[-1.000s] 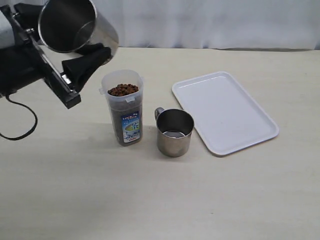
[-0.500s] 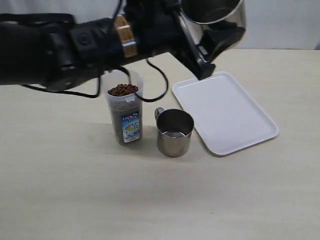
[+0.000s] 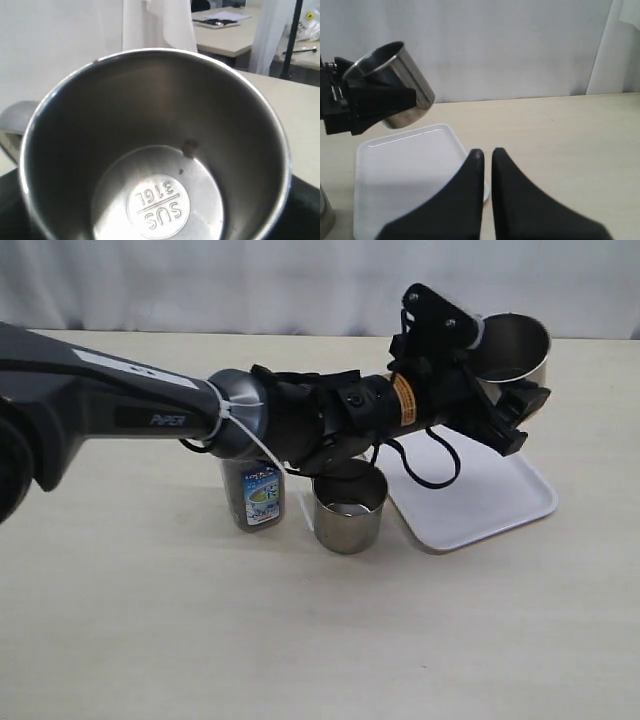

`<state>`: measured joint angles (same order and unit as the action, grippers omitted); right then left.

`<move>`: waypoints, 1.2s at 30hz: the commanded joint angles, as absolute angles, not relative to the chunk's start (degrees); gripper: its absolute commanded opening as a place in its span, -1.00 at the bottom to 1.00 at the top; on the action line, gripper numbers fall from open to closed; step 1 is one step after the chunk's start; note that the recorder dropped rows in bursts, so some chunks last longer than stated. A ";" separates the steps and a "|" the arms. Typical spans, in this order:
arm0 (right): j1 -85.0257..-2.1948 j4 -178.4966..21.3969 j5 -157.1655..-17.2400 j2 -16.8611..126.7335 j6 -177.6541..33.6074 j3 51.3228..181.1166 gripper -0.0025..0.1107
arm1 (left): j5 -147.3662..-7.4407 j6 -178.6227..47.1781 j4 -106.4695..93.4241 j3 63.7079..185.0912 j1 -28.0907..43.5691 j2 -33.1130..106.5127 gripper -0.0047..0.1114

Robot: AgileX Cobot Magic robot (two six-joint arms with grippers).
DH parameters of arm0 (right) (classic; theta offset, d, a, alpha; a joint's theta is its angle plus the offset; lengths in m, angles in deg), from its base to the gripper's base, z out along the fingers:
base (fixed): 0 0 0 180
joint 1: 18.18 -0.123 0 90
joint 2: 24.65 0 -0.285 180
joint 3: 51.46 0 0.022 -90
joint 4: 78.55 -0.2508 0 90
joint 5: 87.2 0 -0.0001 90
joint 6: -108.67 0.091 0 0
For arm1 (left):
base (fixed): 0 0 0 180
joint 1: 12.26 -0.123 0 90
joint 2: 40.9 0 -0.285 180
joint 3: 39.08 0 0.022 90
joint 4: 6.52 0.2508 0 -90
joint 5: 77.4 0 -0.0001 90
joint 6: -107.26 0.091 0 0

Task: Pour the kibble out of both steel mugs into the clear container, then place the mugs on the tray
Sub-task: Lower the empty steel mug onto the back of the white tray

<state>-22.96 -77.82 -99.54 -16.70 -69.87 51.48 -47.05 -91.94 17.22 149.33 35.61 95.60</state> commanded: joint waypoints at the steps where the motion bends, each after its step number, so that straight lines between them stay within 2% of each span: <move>1: -22.99 -77.72 -99.48 -16.86 -70.19 51.32 -0.88 | -53.15 -90.29 12.25 153.23 36.77 98.07 -0.92; 15: -22.99 -77.72 -99.48 -16.86 -70.19 51.32 -0.88 | -52.59 -87.39 7.67 163.57 37.14 107.56 -0.92; 22: -22.99 -77.72 -99.48 -16.86 -70.19 51.32 -0.88 | -65.57 -83.51 7.67 175.01 37.03 112.17 -0.92; 25: -22.99 -77.72 -99.48 -16.86 -70.19 51.32 -0.88 | -66.39 -83.23 5.22 179.15 36.92 116.05 -0.92; 36: -22.99 -77.72 -99.48 -16.86 -70.19 51.32 -0.88 | -65.04 -83.27 3.26 180.10 35.18 118.28 -0.92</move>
